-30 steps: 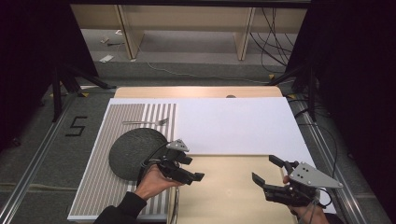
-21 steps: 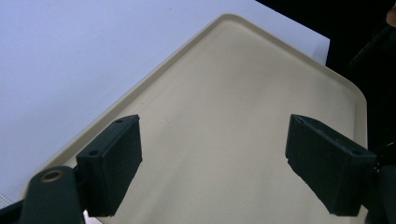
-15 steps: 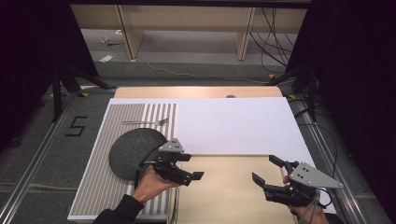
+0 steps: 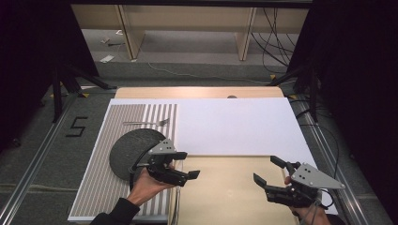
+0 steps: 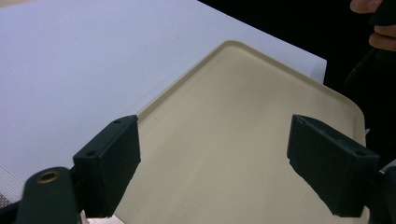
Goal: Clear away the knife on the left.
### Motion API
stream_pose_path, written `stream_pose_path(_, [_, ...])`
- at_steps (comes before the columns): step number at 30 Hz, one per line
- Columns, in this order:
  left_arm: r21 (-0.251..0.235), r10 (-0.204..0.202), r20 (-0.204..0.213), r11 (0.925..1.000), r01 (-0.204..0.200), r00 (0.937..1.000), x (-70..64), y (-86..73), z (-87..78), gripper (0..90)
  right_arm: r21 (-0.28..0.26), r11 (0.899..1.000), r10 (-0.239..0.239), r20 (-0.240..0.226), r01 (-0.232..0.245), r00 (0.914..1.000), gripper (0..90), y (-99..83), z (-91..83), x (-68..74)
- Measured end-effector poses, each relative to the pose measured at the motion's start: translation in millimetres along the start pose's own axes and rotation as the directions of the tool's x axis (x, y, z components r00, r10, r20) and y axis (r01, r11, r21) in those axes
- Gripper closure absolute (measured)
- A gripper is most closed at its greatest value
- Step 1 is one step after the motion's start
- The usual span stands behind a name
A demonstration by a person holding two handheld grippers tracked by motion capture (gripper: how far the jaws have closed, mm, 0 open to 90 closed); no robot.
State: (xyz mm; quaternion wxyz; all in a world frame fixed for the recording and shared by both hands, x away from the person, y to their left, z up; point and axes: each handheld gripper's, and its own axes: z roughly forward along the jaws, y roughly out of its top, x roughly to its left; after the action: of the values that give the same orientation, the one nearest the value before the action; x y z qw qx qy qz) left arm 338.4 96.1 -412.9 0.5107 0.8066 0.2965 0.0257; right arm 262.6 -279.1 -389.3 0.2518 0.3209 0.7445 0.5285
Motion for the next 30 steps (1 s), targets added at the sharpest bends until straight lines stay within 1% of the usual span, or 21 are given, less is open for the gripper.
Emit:
stream_pose_path(3, [-0.027,0.006,-0.004,0.9996,-0.006,1.0,0.7,-2.4,-6.0,16.8,-0.002,1.0,0.0,0.001,0.0,1.0,21.7,0.0,0.0,-0.1])
stream_pose_path(8, [-0.072,0.004,-0.015,0.9974,-0.005,0.9999,0.7,-7.1,-15.4,16.8,-0.001,1.0,0.0,0.001,0.0,1.0,21.8,0.1,0.0,-0.1])
stream_pose_path(11, [-0.092,0.004,-0.028,0.9958,-0.006,0.9996,-0.2,-10.2,-20.0,16.6,-0.002,1.0,0.001,0.002,-0.001,1.0,21.8,0.0,0.0,0.0])
stream_pose_path(12, [-0.094,0.007,-0.028,0.9955,-0.009,0.9996,-0.4,-11.4,-21.4,16.6,-0.002,1.0,0.002,0.002,-0.002,1.0,21.8,0.0,0.0,0.0])
stream_pose_path(14, [-0.095,0.015,-0.043,0.9953,-0.019,0.999,-1.3,-13.5,-23.8,16.4,-0.001,1.0,0.003,0.0,-0.003,1.0,21.8,-0.1,0.0,0.0])
stream_pose_path(16, [-0.097,0.017,-0.044,0.9951,-0.021,0.9989,-1.3,-15.4,-26.4,16.3,-0.001,1.0,0.003,-0.001,-0.003,1.0,21.8,-0.1,0.2,0.0])
stream_pose_path(25, [-0.142,0.021,-0.07,0.9893,-0.031,0.9973,-2.3,-19.7,-36.2,16.0,-0.001,1.0,0.008,-0.004,-0.008,1.0,21.8,-0.2,0.3,0.1])
stream_pose_path(30, [-0.139,0.023,-0.079,0.9897,-0.034,0.9966,-3.8,-22.4,-38.2,16.0,-0.003,1.0,0.008,-0.004,-0.008,1.0,21.8,-0.1,0.3,0.4])
